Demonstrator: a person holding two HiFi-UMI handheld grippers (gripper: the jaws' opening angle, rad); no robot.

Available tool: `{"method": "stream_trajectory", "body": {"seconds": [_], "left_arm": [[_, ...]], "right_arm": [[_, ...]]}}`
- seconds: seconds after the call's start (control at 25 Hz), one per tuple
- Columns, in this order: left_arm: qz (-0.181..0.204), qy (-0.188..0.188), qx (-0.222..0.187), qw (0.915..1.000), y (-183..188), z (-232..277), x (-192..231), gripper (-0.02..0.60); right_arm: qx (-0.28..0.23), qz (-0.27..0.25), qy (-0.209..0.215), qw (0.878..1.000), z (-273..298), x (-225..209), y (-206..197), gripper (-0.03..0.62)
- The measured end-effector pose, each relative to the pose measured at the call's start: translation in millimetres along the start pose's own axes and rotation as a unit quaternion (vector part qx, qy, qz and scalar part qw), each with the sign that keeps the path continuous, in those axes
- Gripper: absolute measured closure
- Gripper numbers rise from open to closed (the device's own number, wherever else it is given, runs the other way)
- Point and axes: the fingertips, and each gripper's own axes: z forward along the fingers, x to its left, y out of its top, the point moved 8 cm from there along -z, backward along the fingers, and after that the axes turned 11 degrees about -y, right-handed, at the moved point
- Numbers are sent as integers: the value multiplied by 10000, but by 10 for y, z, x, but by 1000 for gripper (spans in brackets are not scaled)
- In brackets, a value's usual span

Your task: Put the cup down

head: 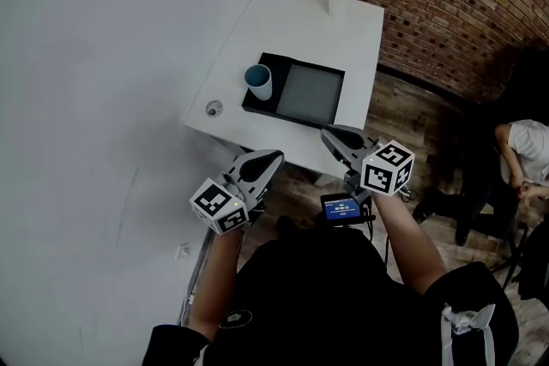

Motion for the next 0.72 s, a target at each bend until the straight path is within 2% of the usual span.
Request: {"method": "stream_trajectory", "body": {"seconds": [0.2, 0.72], "left_arm": [[111, 100, 171, 9997, -17, 8, 24, 574], [16, 146, 189, 9997, -65, 55, 56, 574]], "right_arm": [[82, -118, 17, 9999, 23, -33, -28, 582], [156, -228, -70, 9996, 10, -72, -70, 582]]}}
